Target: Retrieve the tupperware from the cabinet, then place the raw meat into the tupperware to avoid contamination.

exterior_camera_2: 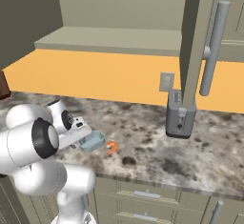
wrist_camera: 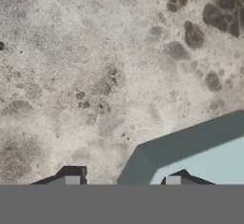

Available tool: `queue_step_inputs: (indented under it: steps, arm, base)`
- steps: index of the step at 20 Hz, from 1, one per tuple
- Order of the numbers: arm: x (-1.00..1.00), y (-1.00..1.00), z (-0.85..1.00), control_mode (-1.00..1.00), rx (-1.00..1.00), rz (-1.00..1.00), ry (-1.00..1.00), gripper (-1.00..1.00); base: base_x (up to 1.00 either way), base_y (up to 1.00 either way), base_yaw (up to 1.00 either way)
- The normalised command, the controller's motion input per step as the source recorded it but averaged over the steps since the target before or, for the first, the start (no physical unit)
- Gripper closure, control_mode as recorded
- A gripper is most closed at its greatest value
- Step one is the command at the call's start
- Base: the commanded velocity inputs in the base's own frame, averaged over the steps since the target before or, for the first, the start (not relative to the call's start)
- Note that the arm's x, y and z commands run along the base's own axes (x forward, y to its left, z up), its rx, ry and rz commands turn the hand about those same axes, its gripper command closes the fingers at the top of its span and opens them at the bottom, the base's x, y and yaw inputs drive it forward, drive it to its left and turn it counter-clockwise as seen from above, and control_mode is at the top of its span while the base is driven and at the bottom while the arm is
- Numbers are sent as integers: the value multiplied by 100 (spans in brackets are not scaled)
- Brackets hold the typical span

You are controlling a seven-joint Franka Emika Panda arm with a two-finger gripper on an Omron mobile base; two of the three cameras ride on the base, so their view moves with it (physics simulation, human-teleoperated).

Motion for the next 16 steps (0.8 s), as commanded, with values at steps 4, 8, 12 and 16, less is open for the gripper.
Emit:
queue_step_inputs:
  steps: [4, 8, 12, 16]
  arm:
    - [-3, 0, 26, -100, 0, 0, -9, -100]
    - [-9, -14, 47, -100, 0, -4, -11, -100]
    - [4, -42, 33, -100, 3, -21, -1, -100]
    - [11, -53, 28, -100, 7, -29, 0, -100]
  base:
    - [0, 0, 0]
    - [0, 0, 0]
    - [0, 0, 0]
    - [0, 0, 0]
